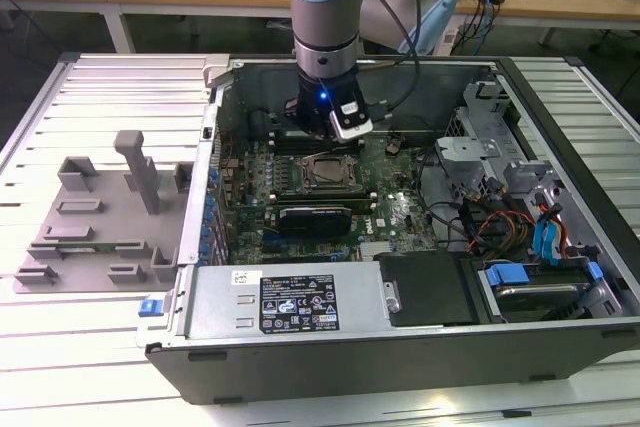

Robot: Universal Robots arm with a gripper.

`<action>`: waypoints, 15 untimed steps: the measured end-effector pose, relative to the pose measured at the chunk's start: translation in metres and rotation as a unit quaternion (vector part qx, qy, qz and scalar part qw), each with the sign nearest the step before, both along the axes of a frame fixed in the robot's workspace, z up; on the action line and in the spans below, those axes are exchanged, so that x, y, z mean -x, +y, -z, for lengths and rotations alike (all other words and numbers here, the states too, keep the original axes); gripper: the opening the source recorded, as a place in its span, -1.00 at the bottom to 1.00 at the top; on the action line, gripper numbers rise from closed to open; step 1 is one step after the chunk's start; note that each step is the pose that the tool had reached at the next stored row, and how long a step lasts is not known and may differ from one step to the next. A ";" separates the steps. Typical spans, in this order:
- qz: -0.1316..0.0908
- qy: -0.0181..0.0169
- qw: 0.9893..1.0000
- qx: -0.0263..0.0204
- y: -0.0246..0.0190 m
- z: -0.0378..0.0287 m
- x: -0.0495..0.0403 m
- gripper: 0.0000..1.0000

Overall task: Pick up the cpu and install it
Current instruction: 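Install the first cpu locking lever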

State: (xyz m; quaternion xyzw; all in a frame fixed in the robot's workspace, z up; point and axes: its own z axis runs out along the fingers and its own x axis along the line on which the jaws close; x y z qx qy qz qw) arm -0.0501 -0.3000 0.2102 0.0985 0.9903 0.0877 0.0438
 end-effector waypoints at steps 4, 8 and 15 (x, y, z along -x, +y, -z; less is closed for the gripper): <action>0.000 -0.001 1.000 0.000 0.0000 0.0007 0.0003 -0.79; 0.000 -0.001 1.000 0.003 0.0000 0.0047 0.0003 -0.79; 0.000 -0.001 1.000 0.008 0.0000 0.0118 0.0003 -0.79</action>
